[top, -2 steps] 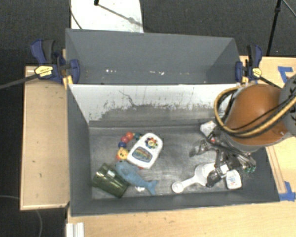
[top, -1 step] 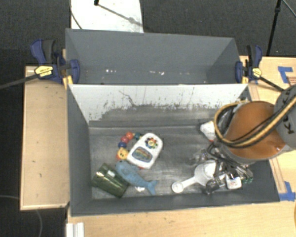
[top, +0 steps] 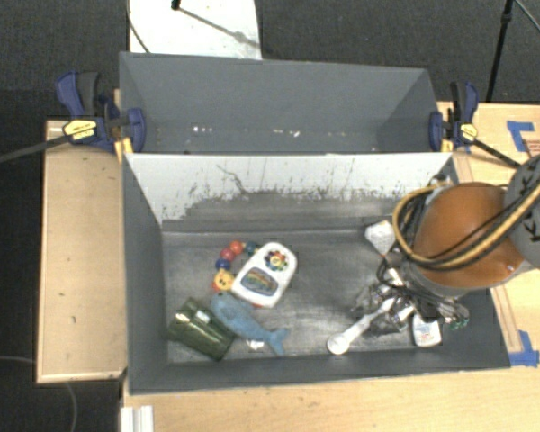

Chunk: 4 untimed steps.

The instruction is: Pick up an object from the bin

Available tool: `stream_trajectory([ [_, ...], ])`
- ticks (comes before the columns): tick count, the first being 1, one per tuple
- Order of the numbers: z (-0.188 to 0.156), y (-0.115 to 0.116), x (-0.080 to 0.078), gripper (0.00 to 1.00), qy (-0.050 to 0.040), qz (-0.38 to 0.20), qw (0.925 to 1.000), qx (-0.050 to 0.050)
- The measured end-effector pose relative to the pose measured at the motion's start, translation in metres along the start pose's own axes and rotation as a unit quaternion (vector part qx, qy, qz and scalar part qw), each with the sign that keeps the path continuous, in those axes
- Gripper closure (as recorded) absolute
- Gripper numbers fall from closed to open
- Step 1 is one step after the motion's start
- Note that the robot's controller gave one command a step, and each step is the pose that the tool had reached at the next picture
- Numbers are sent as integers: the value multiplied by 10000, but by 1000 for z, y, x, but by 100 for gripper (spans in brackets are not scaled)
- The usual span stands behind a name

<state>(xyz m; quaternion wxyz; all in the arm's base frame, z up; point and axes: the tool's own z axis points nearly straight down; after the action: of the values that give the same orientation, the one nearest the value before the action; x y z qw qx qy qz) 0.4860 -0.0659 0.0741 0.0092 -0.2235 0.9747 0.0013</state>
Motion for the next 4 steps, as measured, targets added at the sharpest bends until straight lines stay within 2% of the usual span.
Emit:
stream_trajectory([
  [2, -2, 0, 0, 100, 7, 4, 10000, -3],
  [3, -15, 0, 2, 100, 68, 7, 10000, -13],
  [4, -27, 0, 2, 100, 77, 14, 10000, -7],
])
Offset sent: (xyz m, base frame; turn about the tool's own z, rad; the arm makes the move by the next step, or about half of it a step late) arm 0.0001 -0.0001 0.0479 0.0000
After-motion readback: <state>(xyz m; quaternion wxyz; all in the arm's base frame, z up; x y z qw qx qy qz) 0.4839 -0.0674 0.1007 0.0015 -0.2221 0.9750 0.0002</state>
